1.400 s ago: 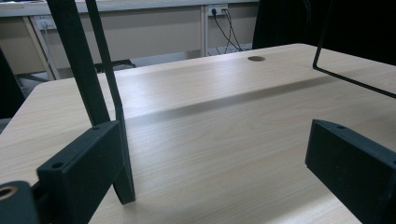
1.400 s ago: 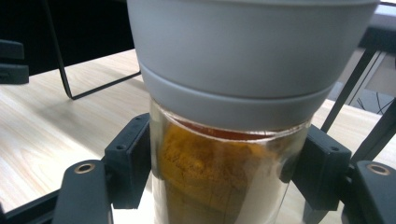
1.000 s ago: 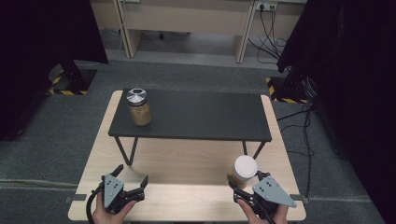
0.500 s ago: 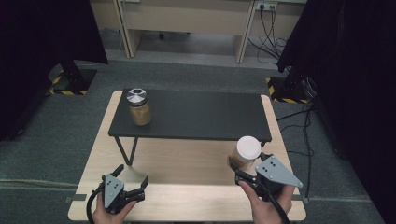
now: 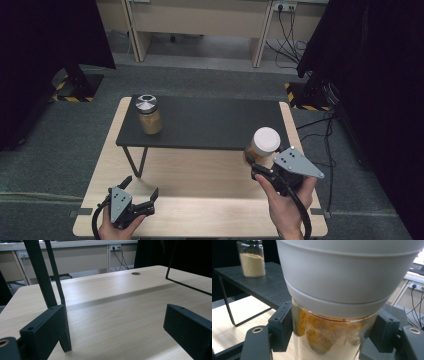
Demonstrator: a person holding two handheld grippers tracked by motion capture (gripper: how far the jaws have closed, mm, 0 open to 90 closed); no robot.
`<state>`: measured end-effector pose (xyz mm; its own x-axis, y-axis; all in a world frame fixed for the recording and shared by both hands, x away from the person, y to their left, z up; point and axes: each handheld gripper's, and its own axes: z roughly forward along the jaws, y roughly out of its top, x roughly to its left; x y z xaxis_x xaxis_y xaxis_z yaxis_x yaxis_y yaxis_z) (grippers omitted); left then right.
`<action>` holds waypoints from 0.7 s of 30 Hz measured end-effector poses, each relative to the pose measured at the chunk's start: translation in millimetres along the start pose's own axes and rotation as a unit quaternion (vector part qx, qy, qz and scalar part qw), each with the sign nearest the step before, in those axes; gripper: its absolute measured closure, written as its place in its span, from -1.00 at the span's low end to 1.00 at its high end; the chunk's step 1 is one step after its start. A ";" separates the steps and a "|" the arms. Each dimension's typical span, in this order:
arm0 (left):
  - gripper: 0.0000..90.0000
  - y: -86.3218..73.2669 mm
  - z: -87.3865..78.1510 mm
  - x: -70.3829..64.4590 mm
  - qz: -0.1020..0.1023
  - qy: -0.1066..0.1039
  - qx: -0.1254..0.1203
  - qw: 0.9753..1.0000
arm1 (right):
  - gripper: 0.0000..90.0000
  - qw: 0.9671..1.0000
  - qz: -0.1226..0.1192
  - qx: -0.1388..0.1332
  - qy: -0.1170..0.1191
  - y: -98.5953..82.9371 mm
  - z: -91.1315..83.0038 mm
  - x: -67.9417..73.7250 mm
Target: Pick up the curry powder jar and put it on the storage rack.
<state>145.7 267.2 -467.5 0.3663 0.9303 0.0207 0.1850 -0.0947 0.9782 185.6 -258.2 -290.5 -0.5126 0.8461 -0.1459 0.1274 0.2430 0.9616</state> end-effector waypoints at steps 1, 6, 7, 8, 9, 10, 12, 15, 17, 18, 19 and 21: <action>-0.91 0.1 -0.2 0.1 -0.001 0.000 -0.001 1.000 | -0.32 1.000 0.001 0.000 0.001 1.2 1.5 -1.0; -0.91 0.3 -0.4 0.6 -0.002 -0.001 -0.003 1.000 | -0.32 1.000 0.008 0.001 0.001 6.2 11.2 -4.2; -0.91 0.4 -0.3 0.7 -0.002 -0.001 -0.002 1.000 | -0.32 1.000 0.008 0.002 0.000 7.5 13.4 -4.6; -0.91 0.3 -0.3 0.7 -0.002 -0.001 -0.002 1.000 | -0.32 1.000 0.010 0.002 0.000 8.4 15.6 -5.1; -0.91 0.3 -0.3 0.8 -0.003 -0.001 -0.002 1.000 | -0.32 1.000 0.011 0.001 0.000 9.2 17.7 -5.5; -0.91 0.2 -0.2 0.7 -0.003 -0.002 -0.002 1.000 | -0.32 1.000 0.011 0.002 0.000 10.2 19.9 -6.0; -0.91 0.1 0.3 0.6 -0.003 -0.003 -0.001 1.000 | -0.32 1.000 0.012 0.002 0.000 12.2 25.6 -6.6; -0.91 0.0 0.6 0.0 -0.003 -0.004 0.000 1.000 | -0.32 1.000 0.016 0.001 -0.002 15.6 34.0 -8.8; -0.91 -0.2 0.8 -0.6 -0.002 -0.005 0.000 1.000 | -0.32 1.000 0.020 0.001 -0.002 18.5 39.4 -10.5; -0.91 0.0 0.8 -0.6 -0.001 -0.005 0.000 1.000 | -0.32 1.000 0.021 0.001 -0.003 19.9 42.3 -11.2; -0.91 0.0 0.8 -0.6 -0.001 -0.005 0.000 1.000 | -0.32 1.000 0.021 0.001 -0.003 19.9 42.3 -11.2; -0.91 0.3 0.7 -0.2 -0.002 -0.005 0.001 1.000 | -0.32 1.000 0.027 0.004 0.000 23.4 51.8 -14.1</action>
<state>146.4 266.7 -467.3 0.3746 0.9271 0.0145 0.1889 -0.0917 0.9777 239.8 -239.9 -278.0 -0.5048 0.8581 -0.0943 0.1619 0.2014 0.9660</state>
